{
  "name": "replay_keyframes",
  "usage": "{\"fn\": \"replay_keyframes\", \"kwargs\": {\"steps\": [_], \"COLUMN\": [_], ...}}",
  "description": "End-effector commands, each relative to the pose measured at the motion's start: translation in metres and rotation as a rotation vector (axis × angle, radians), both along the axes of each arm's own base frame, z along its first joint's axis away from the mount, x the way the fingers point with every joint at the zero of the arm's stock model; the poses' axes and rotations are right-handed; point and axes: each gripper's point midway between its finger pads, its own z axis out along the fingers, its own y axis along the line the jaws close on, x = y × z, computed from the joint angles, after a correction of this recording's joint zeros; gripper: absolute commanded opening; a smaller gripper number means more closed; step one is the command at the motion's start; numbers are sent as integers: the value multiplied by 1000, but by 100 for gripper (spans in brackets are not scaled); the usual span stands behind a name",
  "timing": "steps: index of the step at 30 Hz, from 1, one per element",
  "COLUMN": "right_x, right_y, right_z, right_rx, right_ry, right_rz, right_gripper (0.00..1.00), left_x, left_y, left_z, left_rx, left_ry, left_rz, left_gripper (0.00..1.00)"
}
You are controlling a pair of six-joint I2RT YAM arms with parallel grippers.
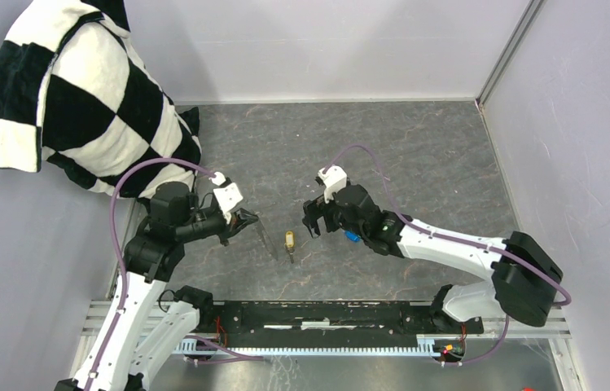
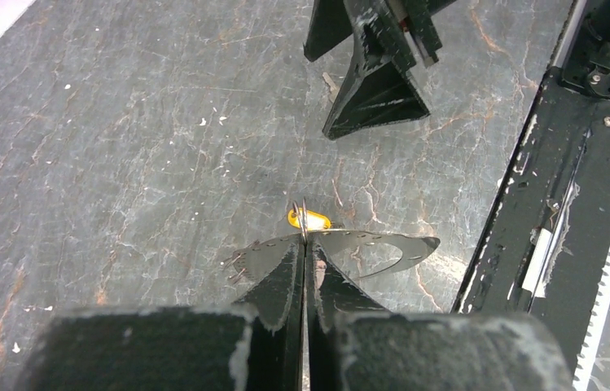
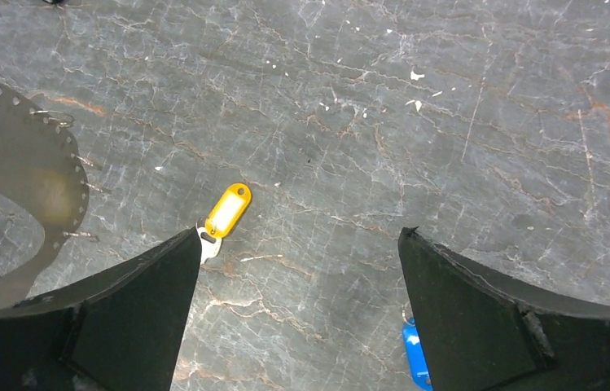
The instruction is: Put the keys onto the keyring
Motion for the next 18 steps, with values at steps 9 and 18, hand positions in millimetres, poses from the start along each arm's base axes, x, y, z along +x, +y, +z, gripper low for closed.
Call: {"fn": "replay_keyframes", "kwargs": {"steps": [9,18], "right_x": [-14,-28], "right_y": [8,22], "right_z": [-26,-46], "right_rx": [-85,-139], "right_ry": [85,46], "right_rz": [-7,30], "right_gripper": [98,91], "left_x": [13,18], "left_y": [7,5], "left_z": [23,24], "left_rx": [2,3], "left_ry": [-31,-18], "left_rz": [80,74], "left_gripper": [2,2]}}
